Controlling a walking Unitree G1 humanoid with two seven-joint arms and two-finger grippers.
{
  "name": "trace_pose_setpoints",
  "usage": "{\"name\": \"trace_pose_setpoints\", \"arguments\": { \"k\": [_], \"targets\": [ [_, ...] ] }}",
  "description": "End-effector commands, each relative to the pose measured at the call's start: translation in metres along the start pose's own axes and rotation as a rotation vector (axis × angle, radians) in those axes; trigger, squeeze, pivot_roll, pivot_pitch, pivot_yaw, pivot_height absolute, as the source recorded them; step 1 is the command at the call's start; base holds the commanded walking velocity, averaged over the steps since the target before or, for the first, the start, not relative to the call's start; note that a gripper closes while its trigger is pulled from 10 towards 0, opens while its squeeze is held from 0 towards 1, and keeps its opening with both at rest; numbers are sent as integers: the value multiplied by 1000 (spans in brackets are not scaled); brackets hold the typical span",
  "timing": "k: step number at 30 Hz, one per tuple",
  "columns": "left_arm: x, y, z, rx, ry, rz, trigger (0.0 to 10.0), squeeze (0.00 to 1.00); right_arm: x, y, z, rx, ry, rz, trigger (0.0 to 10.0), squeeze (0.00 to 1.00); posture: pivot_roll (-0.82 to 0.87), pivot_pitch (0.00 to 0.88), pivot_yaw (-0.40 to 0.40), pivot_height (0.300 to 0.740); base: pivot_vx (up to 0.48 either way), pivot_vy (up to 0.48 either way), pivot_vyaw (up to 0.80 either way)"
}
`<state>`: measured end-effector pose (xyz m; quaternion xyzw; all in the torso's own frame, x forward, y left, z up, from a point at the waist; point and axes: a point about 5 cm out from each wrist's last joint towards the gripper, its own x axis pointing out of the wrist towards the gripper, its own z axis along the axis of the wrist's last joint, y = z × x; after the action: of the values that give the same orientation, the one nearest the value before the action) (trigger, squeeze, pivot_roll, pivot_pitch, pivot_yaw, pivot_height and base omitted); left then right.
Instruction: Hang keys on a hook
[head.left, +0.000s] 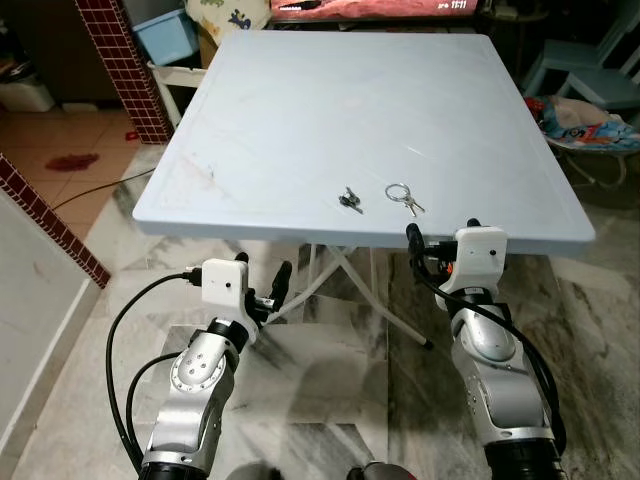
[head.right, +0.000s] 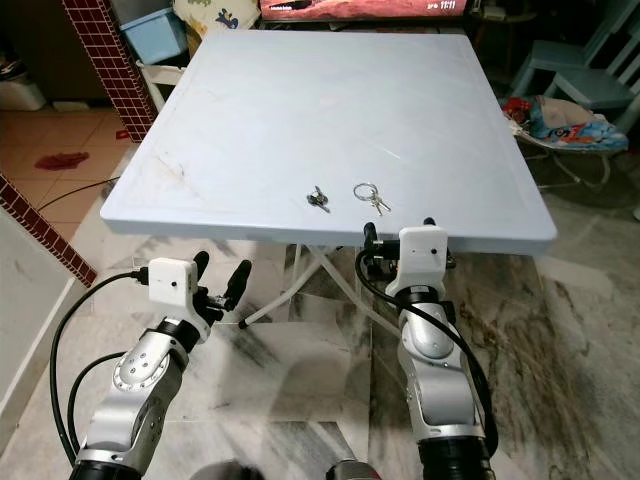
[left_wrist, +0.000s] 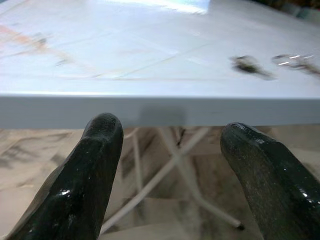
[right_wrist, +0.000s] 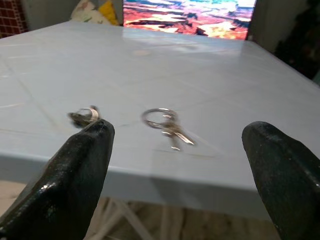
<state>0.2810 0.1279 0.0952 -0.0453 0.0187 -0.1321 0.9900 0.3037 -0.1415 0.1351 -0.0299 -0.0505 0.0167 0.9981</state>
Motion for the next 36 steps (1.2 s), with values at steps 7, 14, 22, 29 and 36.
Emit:
{"name": "trace_pose_setpoints", "arguments": {
  "k": [7,14,22,29,36],
  "targets": [
    [-3,9,4,18,-15,35,10000,0,-1,12,5,9,-22,78,10000,0,-67,163,19,740,260,0,0],
    [-8,14,2,34,5,38,10000,0,0,18,7,17,-36,99,10000,0,-46,162,17,740,0,0,0],
    [-19,22,1,63,18,57,10000,0,5,31,12,46,-56,200,10000,0,-21,164,16,740,0,0,0],
    [-26,22,-1,64,29,66,10000,0,13,28,10,108,-17,169,10000,0,-11,173,19,740,0,0,0],
    [-29,23,0,66,34,64,10000,0,21,25,12,111,-23,166,10000,0,-1,184,33,740,0,0,0]
  ]
}}
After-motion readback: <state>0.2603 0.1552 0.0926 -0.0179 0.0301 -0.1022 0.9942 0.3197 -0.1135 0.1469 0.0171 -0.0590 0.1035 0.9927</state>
